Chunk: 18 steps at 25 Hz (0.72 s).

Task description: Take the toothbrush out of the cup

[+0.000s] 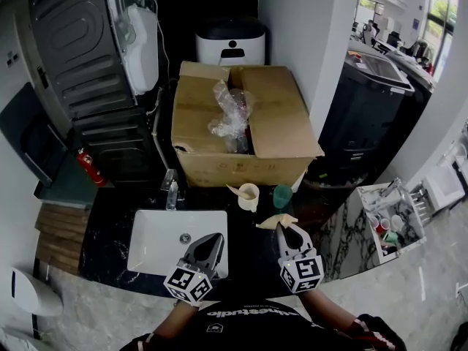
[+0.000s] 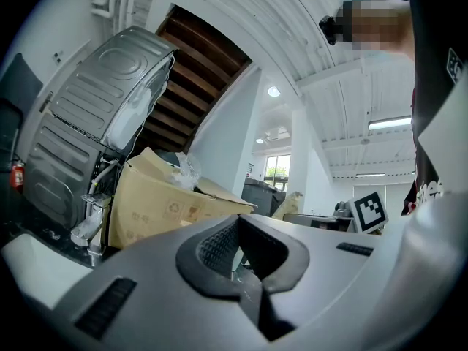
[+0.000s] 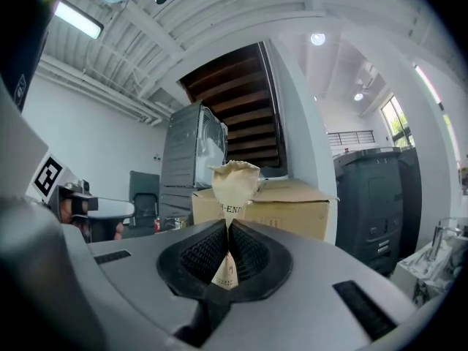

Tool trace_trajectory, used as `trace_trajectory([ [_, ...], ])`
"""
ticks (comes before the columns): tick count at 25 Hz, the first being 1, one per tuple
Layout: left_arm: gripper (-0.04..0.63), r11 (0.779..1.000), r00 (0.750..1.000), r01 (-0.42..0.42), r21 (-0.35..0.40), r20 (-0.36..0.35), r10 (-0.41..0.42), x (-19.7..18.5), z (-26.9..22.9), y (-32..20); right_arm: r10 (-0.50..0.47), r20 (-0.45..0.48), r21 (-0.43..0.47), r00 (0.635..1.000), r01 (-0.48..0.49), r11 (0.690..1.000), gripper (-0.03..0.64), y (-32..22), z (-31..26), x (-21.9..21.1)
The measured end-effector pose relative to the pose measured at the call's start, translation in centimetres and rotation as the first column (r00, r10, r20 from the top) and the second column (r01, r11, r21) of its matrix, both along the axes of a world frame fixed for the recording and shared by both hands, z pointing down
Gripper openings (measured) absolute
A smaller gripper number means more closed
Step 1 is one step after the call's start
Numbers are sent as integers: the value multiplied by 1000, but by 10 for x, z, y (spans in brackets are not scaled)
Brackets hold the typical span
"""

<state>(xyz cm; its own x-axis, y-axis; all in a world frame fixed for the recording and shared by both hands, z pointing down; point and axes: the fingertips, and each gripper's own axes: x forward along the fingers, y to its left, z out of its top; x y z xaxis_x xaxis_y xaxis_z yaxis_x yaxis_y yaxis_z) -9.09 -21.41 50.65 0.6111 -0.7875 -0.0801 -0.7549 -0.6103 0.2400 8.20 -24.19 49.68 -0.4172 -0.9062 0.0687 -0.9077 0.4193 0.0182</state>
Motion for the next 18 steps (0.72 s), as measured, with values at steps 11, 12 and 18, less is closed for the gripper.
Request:
trace_trajectory([
  [11, 14, 1000, 1000, 8, -1, 0, -8, 0, 2, -1, 5, 49, -34, 999, -3, 999, 40, 30, 2, -10],
  [12, 14, 1000, 1000, 11, -3, 0, -11, 0, 2, -1, 7, 52, -34, 999, -5, 999, 40, 31, 1, -10],
  [18, 14, 1000, 1000, 7, -1, -2, -7, 2, 4, 0, 12, 70, -31, 998, -10, 999, 40, 33, 2, -10],
])
